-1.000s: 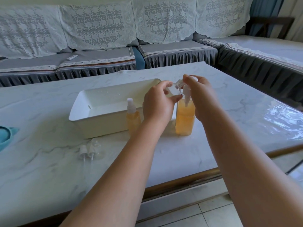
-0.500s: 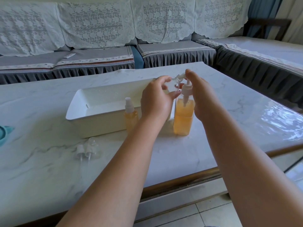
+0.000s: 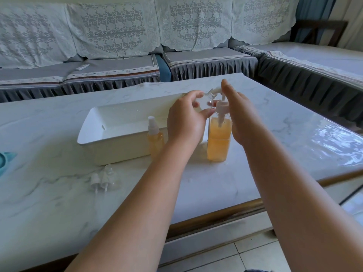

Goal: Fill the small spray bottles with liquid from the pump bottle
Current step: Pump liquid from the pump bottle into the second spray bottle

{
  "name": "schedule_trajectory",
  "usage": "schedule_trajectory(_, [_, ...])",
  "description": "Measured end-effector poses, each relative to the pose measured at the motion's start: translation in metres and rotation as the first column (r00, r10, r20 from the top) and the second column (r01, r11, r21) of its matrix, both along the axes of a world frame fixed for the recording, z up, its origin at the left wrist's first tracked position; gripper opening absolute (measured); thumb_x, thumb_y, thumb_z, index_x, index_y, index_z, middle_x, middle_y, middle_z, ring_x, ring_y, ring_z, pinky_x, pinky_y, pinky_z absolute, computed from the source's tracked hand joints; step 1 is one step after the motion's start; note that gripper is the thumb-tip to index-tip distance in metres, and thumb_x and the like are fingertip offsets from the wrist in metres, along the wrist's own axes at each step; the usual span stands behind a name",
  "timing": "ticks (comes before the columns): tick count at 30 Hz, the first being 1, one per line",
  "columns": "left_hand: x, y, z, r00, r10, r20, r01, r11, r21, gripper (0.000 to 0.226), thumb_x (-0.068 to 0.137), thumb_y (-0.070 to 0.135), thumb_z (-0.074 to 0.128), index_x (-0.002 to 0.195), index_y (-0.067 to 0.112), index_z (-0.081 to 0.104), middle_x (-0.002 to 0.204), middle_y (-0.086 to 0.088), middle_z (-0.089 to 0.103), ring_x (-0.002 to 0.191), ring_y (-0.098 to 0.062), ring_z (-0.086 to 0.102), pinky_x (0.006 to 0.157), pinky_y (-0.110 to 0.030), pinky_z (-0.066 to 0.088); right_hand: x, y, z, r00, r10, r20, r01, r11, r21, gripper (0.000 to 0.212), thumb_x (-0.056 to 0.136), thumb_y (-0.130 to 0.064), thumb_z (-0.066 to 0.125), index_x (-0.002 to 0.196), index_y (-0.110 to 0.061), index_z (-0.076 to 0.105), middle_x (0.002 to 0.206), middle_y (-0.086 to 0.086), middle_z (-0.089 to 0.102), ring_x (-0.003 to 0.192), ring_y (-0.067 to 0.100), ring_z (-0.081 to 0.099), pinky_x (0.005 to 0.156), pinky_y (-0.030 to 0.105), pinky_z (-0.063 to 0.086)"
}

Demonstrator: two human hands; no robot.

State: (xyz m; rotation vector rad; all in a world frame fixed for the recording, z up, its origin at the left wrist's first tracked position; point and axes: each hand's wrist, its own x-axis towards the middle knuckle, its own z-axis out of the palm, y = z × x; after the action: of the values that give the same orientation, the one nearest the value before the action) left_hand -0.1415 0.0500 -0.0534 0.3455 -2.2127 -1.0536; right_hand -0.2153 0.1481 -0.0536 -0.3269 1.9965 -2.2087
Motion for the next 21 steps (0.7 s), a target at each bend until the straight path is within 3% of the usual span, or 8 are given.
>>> schedule_trajectory(3, [-0.0003,0.0002,-0.0002,1.0,-0.001,-0.001,0.001,1.0,0.001,0.045,0.08,0.029,0.075,0.123,0.023,0.062,0.101,0.005,0.064,0.09,-0.012,0.057,0.074,-0.022,0.041,-0.0006,-0.0002,-0.0005,1.0,0.011,-0.019,-0.011,1.0,0.004,0.056,0.092,-0.06,0.05,0.119,-0.012,0.061,0.096,0.006,0.072,0.08,0.018,0.064,0.059,0.029,0.042])
schedule_trajectory(6, [-0.0004,0.0006,-0.0007,1.0,-0.002,0.0,0.002,1.0,0.004,0.045,0.08,0.029,0.076,0.123,0.024,0.062,0.102,0.005,0.064,0.091,-0.012,0.057,0.075,-0.023,0.042,0.0012,-0.0008,-0.0001,0.999,0.026,-0.026,-0.025,1.0,0.01,0.071,0.083,-0.068,0.051,0.122,-0.01,0.06,0.099,0.009,0.072,0.08,0.019,0.065,0.05,0.025,0.042])
schedule_trajectory(8, [-0.0004,0.0003,-0.0009,1.0,-0.001,0.002,0.001,1.0,0.001,0.045,0.08,0.03,0.076,0.123,0.024,0.062,0.102,0.005,0.064,0.091,-0.013,0.057,0.075,-0.024,0.043,0.0014,-0.0003,0.0013,0.999,0.023,-0.028,-0.023,1.0,0.013,0.064,0.087,-0.062,0.051,0.123,-0.01,0.059,0.096,0.007,0.073,0.08,0.019,0.065,0.055,0.027,0.043])
schedule_trajectory(12, [-0.0003,-0.0005,-0.0013,1.0,0.001,0.015,-0.001,1.0,-0.003,0.046,0.079,0.029,0.077,0.122,0.024,0.063,0.102,0.005,0.065,0.092,-0.014,0.057,0.078,-0.027,0.046,0.0002,0.0003,0.0037,1.0,-0.01,-0.022,0.01,1.0,0.008,0.034,0.1,-0.033,0.048,0.125,-0.01,0.054,0.082,-0.003,0.067,0.072,0.01,0.06,0.062,0.027,0.044])
schedule_trajectory(15, [0.0005,0.0003,-0.0053,0.999,-0.005,0.048,0.005,1.0,-0.004,0.047,0.078,0.028,0.078,0.122,0.024,0.063,0.104,0.004,0.066,0.096,-0.016,0.06,0.08,-0.028,0.047,-0.0016,-0.0006,-0.0014,0.996,-0.073,-0.06,0.074,0.997,0.018,0.035,0.099,-0.024,0.05,0.131,-0.012,0.05,0.088,-0.002,0.063,0.078,0.01,0.059,0.067,0.025,0.046])
schedule_trajectory(19, [0.0018,-0.0001,-0.0065,0.998,-0.013,0.059,0.014,1.0,-0.01,0.046,0.08,0.028,0.076,0.123,0.024,0.062,0.099,0.006,0.063,0.093,-0.015,0.058,0.077,-0.026,0.043,-0.0014,-0.0005,-0.0023,0.995,-0.074,-0.065,0.076,0.996,0.039,0.036,0.098,-0.027,0.052,0.132,-0.014,0.051,0.093,-0.002,0.064,0.084,0.011,0.06,0.074,0.027,0.047])
schedule_trajectory(21, [0.0017,-0.0001,-0.0037,0.999,-0.01,0.037,0.01,1.0,-0.006,0.046,0.08,0.029,0.076,0.123,0.024,0.062,0.099,0.006,0.063,0.093,-0.015,0.058,0.077,-0.026,0.044,-0.0002,0.0004,-0.0011,0.999,-0.037,-0.038,0.037,0.999,0.015,0.039,0.099,-0.037,0.05,0.128,-0.011,0.053,0.089,-0.001,0.068,0.079,0.013,0.062,0.067,0.028,0.046])
